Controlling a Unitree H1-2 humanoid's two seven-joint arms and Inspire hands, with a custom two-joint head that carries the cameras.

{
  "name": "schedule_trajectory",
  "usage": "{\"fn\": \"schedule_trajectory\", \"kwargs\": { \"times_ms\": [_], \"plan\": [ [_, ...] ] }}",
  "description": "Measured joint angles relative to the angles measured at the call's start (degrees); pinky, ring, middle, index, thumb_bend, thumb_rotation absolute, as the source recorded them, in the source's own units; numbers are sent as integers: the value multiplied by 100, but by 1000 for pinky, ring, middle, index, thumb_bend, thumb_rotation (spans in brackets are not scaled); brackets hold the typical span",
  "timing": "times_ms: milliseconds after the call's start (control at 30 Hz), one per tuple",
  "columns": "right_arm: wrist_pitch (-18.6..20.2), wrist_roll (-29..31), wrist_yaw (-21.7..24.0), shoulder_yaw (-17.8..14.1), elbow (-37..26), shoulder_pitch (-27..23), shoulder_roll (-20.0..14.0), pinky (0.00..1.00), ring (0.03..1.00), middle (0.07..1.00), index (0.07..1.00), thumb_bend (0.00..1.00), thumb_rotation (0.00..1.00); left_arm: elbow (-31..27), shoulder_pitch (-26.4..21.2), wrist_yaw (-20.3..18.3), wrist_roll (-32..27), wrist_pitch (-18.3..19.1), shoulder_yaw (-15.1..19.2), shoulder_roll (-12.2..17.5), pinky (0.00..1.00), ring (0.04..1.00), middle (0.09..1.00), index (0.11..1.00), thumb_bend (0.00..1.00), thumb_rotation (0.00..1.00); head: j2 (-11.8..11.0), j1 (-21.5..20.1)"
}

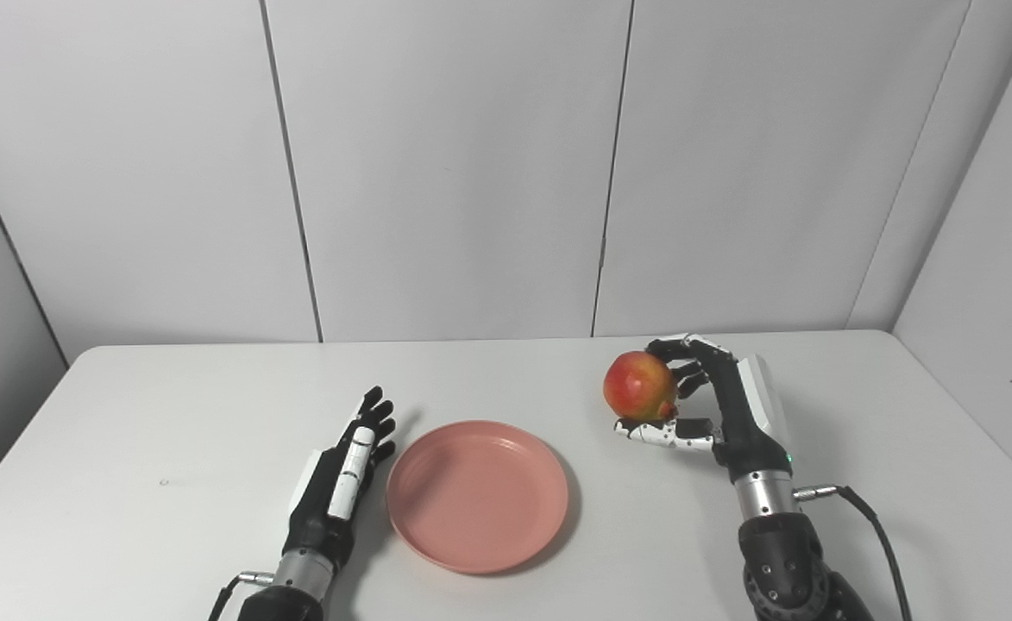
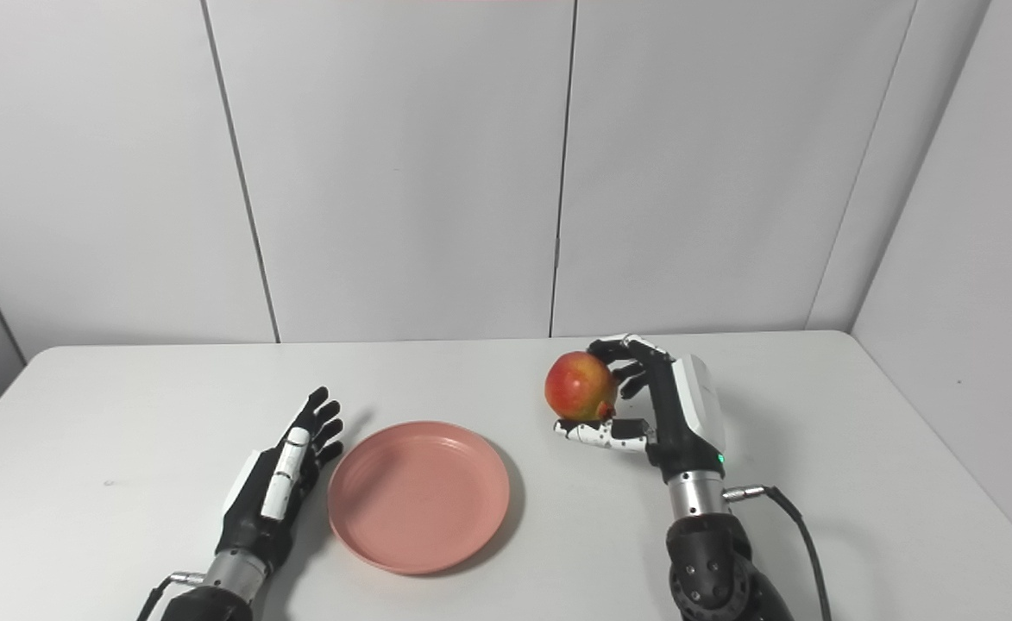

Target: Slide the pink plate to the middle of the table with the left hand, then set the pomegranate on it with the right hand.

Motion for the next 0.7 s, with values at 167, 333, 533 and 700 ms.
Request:
{"fn": "schedule_trajectory", "kwargs": {
  "times_ms": [167, 333, 533, 700],
  "plan": [
    [-62, 11, 181, 91, -213, 80, 101, 377, 448, 451, 530, 519, 0, -1, -1, 92, 80, -9, -20, -40, 930, 961, 968, 965, 514, 1000, -9, 193],
    [-98, -9, 345, 177, -380, 126, 128, 393, 460, 461, 524, 520, 0, 12, -9, 184, 147, -16, -47, -101, 935, 965, 971, 966, 514, 1000, -18, 325],
    [-125, 66, 584, 331, -380, 200, 263, 369, 438, 448, 531, 519, 0, 26, -18, 202, 206, -34, -82, -113, 936, 965, 973, 968, 525, 1000, -53, 413],
    [-158, -34, 620, 509, -350, 191, 450, 365, 431, 444, 533, 518, 0, 33, -23, 213, 206, -36, -93, -121, 939, 967, 974, 968, 530, 1000, -70, 413]
  ]
}}
